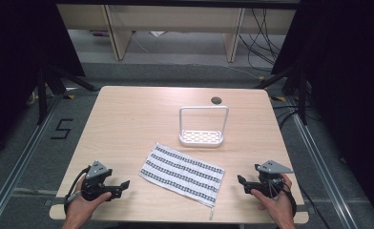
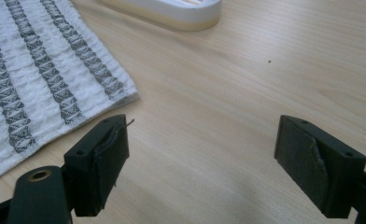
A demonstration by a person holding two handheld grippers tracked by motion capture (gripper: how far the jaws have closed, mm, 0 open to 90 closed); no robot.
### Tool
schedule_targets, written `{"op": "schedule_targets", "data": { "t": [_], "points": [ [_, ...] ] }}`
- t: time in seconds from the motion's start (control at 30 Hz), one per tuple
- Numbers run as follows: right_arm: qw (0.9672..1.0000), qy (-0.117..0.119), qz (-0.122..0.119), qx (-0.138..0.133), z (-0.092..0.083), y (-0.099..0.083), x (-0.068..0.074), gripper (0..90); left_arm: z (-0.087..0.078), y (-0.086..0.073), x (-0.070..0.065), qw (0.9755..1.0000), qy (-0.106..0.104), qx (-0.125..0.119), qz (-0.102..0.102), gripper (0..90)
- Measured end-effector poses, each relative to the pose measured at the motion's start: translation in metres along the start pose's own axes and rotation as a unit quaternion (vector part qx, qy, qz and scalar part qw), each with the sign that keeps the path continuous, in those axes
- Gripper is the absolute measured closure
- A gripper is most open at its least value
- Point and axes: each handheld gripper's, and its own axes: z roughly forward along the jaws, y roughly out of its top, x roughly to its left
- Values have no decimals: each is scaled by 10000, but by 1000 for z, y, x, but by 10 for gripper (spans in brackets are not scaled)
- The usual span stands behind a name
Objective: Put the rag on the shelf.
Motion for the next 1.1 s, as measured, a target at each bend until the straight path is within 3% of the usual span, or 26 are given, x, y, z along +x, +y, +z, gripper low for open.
{"op": "schedule_targets", "data": {
  "t": [0.3, 0.4, 0.47, 0.63, 0.7, 0.83, 1.0, 1.1],
  "points": [
    [9999, 106, -113, -42, 0, 2, 0, 226, -1, 1, -1, 10000, 21, 42, 52, 150],
    [9999, 108, -35, -54, 0, 3, 4, 238, 0, 1, -2, 10000, 32, -39, 42, 150],
    [9997, 173, -166, -58, 1, 4, 3, 241, -1, 1, -3, 10000, 49, 33, 73, 150],
    [9995, 230, -218, -53, 3, 7, 5, 259, 0, 1, -2, 9999, 48, 59, 93, 150],
    [9996, 228, -160, -69, 3, 9, 9, 270, 1, 1, -3, 10000, 38, 11, 38, 150],
    [9994, 182, -283, -119, 5, 12, 12, 286, 2, 0, -4, 10000, 12, -51, 5, 150],
    [9976, 362, -555, -183, 9, 21, 19, 301, 2, 1, -6, 10000, 39, 14, 6, 151],
    [9978, 471, -461, -81, 11, 25, 26, 311, 2, 2, -6, 10000, 2, 3, -36, 150]
  ]
}}
